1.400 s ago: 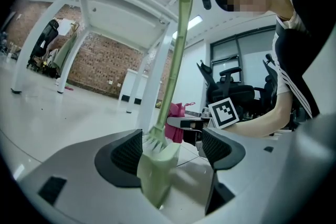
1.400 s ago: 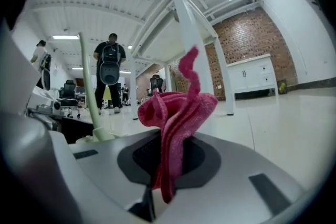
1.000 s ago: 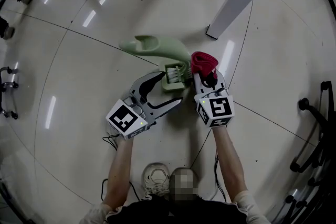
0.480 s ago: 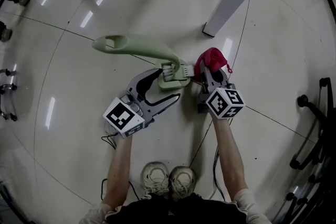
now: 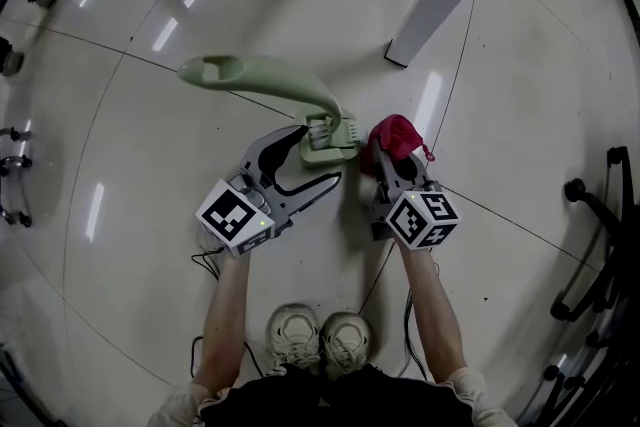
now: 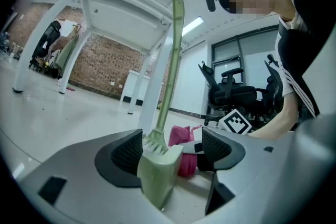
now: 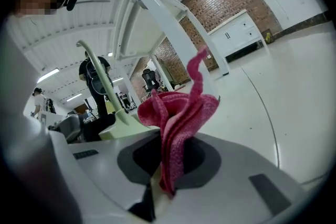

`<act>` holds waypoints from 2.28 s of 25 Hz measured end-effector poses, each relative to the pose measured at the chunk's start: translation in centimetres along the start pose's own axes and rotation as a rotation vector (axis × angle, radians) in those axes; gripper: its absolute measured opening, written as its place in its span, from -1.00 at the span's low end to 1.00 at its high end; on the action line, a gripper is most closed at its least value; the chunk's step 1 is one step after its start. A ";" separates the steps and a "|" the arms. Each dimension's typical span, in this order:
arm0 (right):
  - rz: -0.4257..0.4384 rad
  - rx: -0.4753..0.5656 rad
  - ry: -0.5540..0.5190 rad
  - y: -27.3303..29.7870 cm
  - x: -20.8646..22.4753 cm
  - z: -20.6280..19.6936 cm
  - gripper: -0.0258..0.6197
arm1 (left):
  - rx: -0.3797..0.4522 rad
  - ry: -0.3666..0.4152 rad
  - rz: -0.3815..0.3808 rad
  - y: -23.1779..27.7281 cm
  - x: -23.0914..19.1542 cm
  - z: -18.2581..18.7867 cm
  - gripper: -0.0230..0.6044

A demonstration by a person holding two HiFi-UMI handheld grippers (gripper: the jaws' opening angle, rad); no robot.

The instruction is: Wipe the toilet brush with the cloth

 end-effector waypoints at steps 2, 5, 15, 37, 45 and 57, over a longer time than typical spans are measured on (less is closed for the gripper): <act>0.016 -0.020 -0.006 -1.1 -0.6 -0.9 -0.82 | 0.004 -0.005 0.001 0.0 0.0 0.0 0.22; 0.011 -0.030 -0.046 -2.1 -1.2 -1.3 -0.82 | 0.015 -0.017 0.027 -0.3 -0.1 0.1 0.22; 0.026 -0.054 -0.321 -2.9 -6.6 -3.0 -0.82 | 0.045 -0.084 0.099 -3.9 -0.2 -1.0 0.22; 0.257 -0.118 -0.465 0.5 -15.7 -5.4 -0.82 | 0.130 -0.111 0.216 -9.4 -2.0 0.7 0.22; 0.216 -0.062 -0.410 -4.1 -14.5 -1.4 -0.82 | 0.389 -0.032 -0.022 -8.5 -1.4 12.7 0.22; 0.191 0.061 -0.374 -6.6 -13.1 5.5 -0.82 | 0.466 0.157 -0.184 -5.2 -0.4 24.1 0.17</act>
Point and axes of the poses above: the fingertips, and each gripper's own axes: y forward along the fingers, x to its right, z out of its top, the point moved 5 cm from there along -y, backward along the fingers
